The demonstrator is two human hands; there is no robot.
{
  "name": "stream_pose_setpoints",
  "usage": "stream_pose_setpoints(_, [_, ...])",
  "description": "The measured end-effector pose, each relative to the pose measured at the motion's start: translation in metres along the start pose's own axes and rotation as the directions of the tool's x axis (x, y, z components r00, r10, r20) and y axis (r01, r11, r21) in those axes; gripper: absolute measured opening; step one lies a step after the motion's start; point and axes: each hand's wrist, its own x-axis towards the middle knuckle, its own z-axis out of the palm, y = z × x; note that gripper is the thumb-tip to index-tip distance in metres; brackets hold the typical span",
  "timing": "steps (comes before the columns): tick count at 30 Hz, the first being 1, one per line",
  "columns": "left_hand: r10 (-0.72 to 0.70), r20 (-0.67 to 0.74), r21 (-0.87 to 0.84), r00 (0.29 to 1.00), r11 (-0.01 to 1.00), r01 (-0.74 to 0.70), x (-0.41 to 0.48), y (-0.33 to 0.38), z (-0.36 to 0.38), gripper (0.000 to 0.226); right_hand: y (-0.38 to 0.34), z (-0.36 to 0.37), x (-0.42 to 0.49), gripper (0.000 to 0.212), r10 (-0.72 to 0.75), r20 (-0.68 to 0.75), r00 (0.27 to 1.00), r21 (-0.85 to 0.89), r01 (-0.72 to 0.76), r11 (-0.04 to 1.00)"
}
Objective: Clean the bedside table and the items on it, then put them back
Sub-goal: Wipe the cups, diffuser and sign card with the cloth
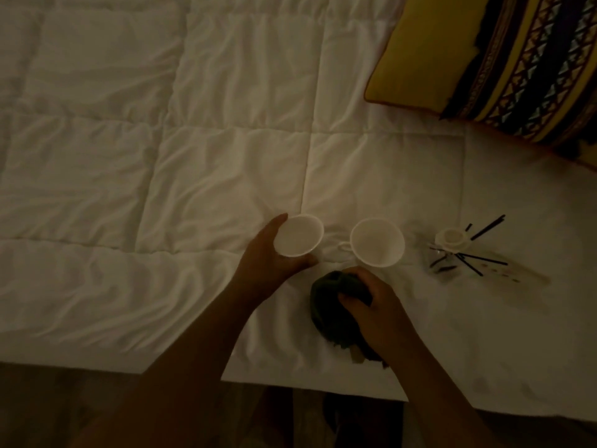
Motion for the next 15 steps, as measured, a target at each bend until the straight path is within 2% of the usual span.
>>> stream_pose_setpoints(2, [-0.021, 0.041, -0.090, 0.999, 0.996, 0.025, -0.010, 0.011, -0.010, 0.100, -0.010, -0.005, -0.006, 0.020, -0.050, 0.020, 0.999, 0.041, 0.049, 0.998])
stream_pose_setpoints(5, [-0.043, 0.125, -0.317, 0.991, 0.945, 0.081, -0.027, 0.023, -0.015, 0.080, -0.027, -0.008, -0.014, 0.031, -0.140, -0.004, 0.990, 0.151, 0.140, 0.979])
stream_pose_setpoints(8, [-0.038, 0.186, -0.488, 0.982, 0.864, 0.126, -0.041, 0.035, -0.020, 0.074, -0.048, -0.001, -0.020, 0.018, -0.201, -0.174, 0.964, 0.194, 0.234, 0.953])
stream_pose_setpoints(10, [-0.029, 0.179, -0.496, 0.983, 0.861, 0.116, -0.049, 0.045, -0.026, 0.071, -0.058, 0.003, -0.023, 0.013, -0.250, -0.289, 0.924, 0.093, 0.287, 0.953])
stream_pose_setpoints(13, [0.024, 0.208, -0.472, 0.978, 0.878, 0.079, -0.056, 0.058, -0.032, 0.065, -0.068, 0.002, -0.022, 0.015, -0.353, -0.361, 0.863, -0.052, 0.360, 0.932])
stream_pose_setpoints(15, [0.077, 0.259, -0.531, 0.963, 0.844, 0.075, -0.059, 0.066, -0.035, 0.059, -0.072, -0.002, -0.019, 0.014, -0.357, -0.387, 0.850, -0.006, 0.385, 0.923])
